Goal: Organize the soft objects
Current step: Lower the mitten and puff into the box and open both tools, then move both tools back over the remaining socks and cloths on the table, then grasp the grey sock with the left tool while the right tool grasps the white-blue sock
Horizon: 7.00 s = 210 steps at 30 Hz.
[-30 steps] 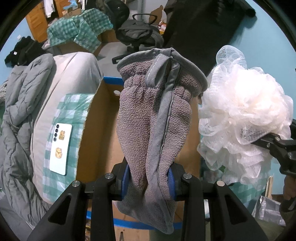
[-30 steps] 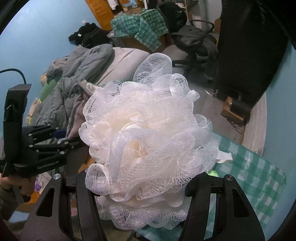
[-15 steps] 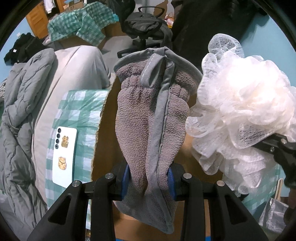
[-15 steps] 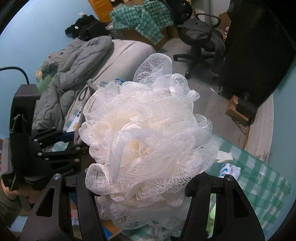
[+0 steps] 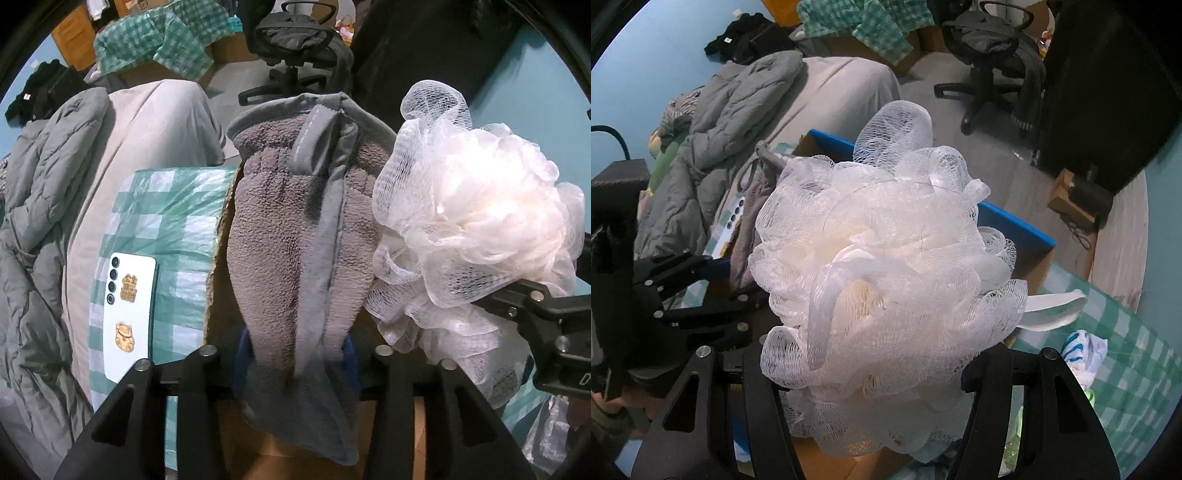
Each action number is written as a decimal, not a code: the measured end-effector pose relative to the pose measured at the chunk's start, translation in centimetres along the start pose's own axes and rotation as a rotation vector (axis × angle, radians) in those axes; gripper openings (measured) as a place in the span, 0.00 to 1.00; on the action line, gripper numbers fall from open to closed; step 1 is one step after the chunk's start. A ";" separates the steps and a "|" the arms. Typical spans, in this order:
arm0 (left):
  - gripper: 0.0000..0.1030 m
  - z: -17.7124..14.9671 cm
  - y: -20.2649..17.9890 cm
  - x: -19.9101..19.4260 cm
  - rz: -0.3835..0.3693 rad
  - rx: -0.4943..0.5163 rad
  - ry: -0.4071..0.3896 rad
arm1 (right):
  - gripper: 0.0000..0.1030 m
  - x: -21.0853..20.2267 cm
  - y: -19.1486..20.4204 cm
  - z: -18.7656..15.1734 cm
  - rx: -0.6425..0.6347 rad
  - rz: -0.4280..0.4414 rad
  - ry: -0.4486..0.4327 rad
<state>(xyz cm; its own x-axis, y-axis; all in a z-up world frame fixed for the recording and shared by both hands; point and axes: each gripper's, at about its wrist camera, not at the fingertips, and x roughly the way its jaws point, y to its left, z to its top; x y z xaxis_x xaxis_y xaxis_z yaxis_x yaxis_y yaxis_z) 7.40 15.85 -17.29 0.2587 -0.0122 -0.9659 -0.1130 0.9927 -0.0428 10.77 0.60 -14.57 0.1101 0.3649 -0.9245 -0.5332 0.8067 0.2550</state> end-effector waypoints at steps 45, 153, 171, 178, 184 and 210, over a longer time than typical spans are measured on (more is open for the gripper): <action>0.77 -5.2 -7.1 -10.2 -0.051 0.040 -0.080 | 0.81 -13.8 -4.0 -4.9 0.000 -0.064 -0.164; 0.80 -3.4 -20.3 7.2 -0.133 -0.137 0.194 | 0.81 -0.3 -20.4 -7.3 0.133 -0.069 0.164; 0.78 -3.7 -19.1 9.7 -0.172 -0.265 0.232 | 0.54 3.8 -19.7 -5.9 0.051 -0.116 0.224; 0.83 -3.9 -19.7 9.0 -0.190 -0.250 0.235 | 0.50 1.9 -19.9 -6.0 0.065 -0.099 0.169; 0.83 -3.8 -21.3 9.9 -0.167 -0.183 0.244 | 0.49 -0.4 -20.3 -6.8 0.086 -0.084 0.131; 0.28 -5.8 -20.8 2.7 -0.162 -0.003 0.100 | 0.49 -7.1 -19.1 -12.0 0.128 -0.029 0.047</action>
<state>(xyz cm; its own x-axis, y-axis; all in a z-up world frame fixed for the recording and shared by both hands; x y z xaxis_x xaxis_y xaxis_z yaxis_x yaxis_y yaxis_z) 4.87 -5.56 -20.49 0.1766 -0.1837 -0.9670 -0.0802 0.9765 -0.2002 10.15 -22.99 -16.31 0.0833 0.3209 -0.9434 -0.4190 0.8703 0.2590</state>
